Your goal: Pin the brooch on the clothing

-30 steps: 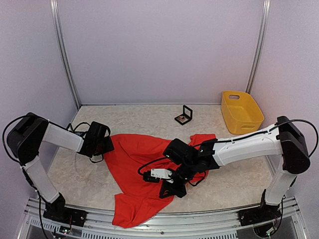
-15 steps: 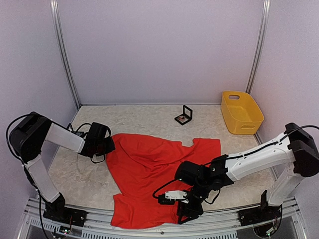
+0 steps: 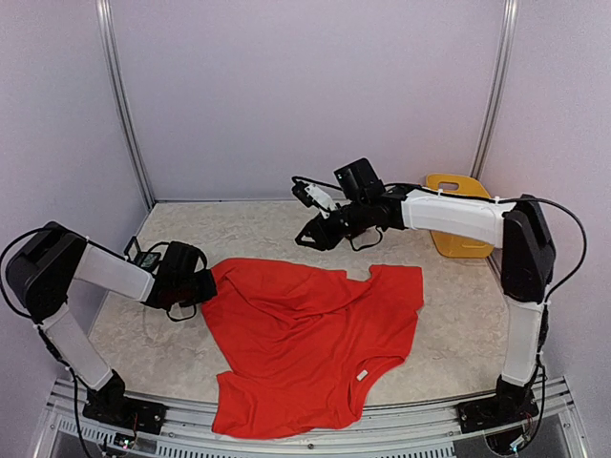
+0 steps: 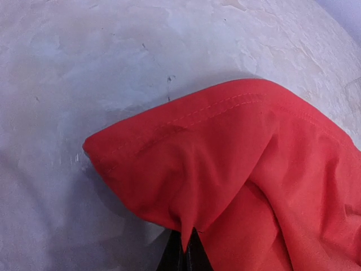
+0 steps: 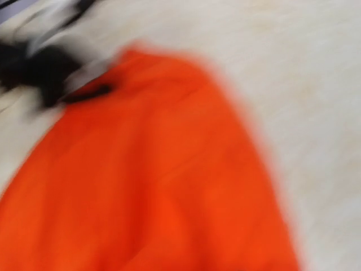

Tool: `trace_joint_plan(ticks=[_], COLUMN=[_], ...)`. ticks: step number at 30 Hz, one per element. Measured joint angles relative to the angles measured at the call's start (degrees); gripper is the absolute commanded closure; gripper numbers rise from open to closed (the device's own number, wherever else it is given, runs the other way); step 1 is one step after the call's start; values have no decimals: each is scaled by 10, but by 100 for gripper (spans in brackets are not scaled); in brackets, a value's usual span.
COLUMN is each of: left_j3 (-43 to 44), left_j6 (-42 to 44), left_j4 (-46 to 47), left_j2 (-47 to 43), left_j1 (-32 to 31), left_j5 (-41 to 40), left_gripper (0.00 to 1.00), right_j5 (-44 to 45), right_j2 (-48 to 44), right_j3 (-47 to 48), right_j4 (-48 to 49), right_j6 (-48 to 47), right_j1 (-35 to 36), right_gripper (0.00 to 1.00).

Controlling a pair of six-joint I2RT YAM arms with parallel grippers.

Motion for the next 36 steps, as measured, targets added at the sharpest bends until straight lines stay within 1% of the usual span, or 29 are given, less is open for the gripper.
trace_joint_plan(ticks=[1, 4, 6, 8, 11, 13, 14, 15, 17, 18, 21, 23, 26, 29, 32, 36], left_j3=[-6, -19, -23, -24, -24, -24, -24, -24, -24, -24, -22, -19, -7, 11, 31, 38], left_j6=[0, 0, 1, 3, 8, 11, 13, 17, 21, 23, 34, 41, 64, 89, 110, 126], left_j4=[0, 0, 0, 0, 0, 0, 0, 0, 0, -1, -3, -7, -30, -55, -71, -74], left_j2=[-5, -16, -21, -21, -21, -21, -21, -21, -21, -21, -21, -21, -33, -72, -122, -186], left_j1=[0, -1, -1, -1, -2, -2, -2, -2, -2, -2, -2, -2, -2, -2, -2, -2], left_j5=[1, 0, 1, 2, 2, 4, 4, 4, 6, 7, 5, 2, -10, -26, -43, -50], left_gripper=[100, 100, 100, 100, 100, 100, 100, 100, 100, 100, 100, 100, 100, 100, 100, 100], right_j5=[10, 38, 54, 64, 70, 73, 72, 74, 72, 69, 63, 63, 63, 65, 69, 89], right_j2=[71, 211, 299, 364, 407, 416, 415, 411, 400, 396, 391, 391, 391, 384, 338, 243], right_j3=[49, 206, 308, 371, 388, 378, 370, 363, 344, 335, 327, 339, 380, 425, 415, 356], right_j4=[-1, -27, -55, -78, -108, -120, -116, -115, -111, -111, -115, -131, -166, -162, -134, -69], right_j6=[1, 1, 1, 1, 2, 1, -2, -5, -12, -16, -23, -27, -31, -35, -38, -51], right_j1=[-14, -20, -18, -16, -14, -14, -14, -13, -13, -12, -12, -12, -17, -21, -30, -37], right_gripper=[65, 66, 65, 62, 59, 59, 63, 70, 90, 99, 100, 100, 100, 100, 100, 100])
